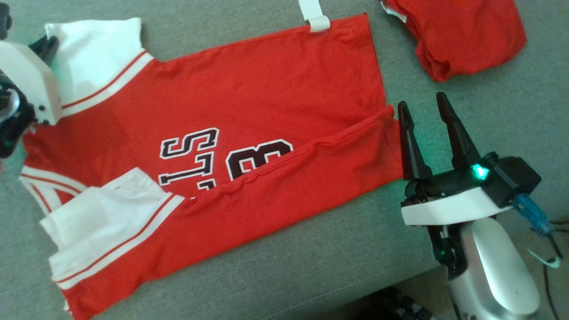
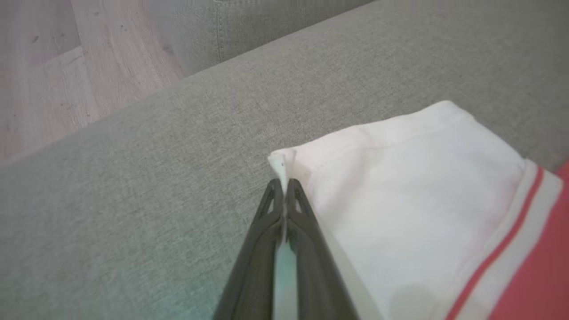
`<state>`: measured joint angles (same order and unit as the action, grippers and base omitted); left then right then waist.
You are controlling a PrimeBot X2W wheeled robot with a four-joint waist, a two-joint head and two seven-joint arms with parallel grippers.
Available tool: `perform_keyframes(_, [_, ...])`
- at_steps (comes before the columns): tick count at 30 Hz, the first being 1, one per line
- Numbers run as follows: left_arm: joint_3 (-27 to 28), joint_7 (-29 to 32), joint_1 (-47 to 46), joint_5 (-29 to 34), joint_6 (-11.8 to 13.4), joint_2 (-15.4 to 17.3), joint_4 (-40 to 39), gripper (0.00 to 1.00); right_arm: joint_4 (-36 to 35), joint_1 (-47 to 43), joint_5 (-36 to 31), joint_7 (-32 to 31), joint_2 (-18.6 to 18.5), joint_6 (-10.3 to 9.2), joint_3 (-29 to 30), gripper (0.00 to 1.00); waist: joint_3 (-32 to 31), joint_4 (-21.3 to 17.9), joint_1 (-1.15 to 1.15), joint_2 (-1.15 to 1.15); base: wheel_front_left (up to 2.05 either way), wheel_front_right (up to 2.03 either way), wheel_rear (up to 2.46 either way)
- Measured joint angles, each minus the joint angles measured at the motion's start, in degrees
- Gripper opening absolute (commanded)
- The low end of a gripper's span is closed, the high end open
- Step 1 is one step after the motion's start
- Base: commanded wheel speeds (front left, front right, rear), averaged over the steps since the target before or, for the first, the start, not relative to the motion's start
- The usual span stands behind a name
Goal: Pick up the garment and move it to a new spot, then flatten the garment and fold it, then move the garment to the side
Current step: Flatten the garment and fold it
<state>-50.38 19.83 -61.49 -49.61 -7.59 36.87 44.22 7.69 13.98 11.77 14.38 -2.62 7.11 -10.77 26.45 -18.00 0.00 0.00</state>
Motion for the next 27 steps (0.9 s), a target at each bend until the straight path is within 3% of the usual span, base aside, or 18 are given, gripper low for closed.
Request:
perform_keyframes(7, [-1.46, -9.59, 0.53, -0.91, 0.0, -1.93, -0.01, 0.0, 0.45, 0.81, -3.65, -0.78, -0.02, 0.0, 2.67, 1.0, -2.78, 2.87, 0.0, 0.0, 0.0, 0.0, 0.0])
perform_keyframes(14, [-3.83, -19.2, 0.81, -0.63, 0.0, -4.45, -3.69, 0.0, 0.6, 2.71, -9.56, -6.84, -0.04, 0.0, 5.22, 1.0, -6.09, 8.46, -0.01, 0.0, 0.0, 0.0, 0.0])
perform_keyframes(20, [-5.99, -24.79, 4.89, 0.86, 0.14, -5.03, -11.0, 0.0, 9.44, 10.06, -12.01, -18.13, -0.18, 0.0, 9.47, 1.0, -9.25, 15.2, -0.01, 0.0, 0.0, 0.0, 0.0])
perform_keyframes(27, [-8.06, -24.8, 9.68, 1.36, 3.11, -4.08, -22.61, 0.0, 23.18, 19.18, -14.51, -26.05, -3.38, 0.0, 13.58, 1.0, -11.44, 20.65, -0.01, 0.0, 0.0, 0.0, 0.0])
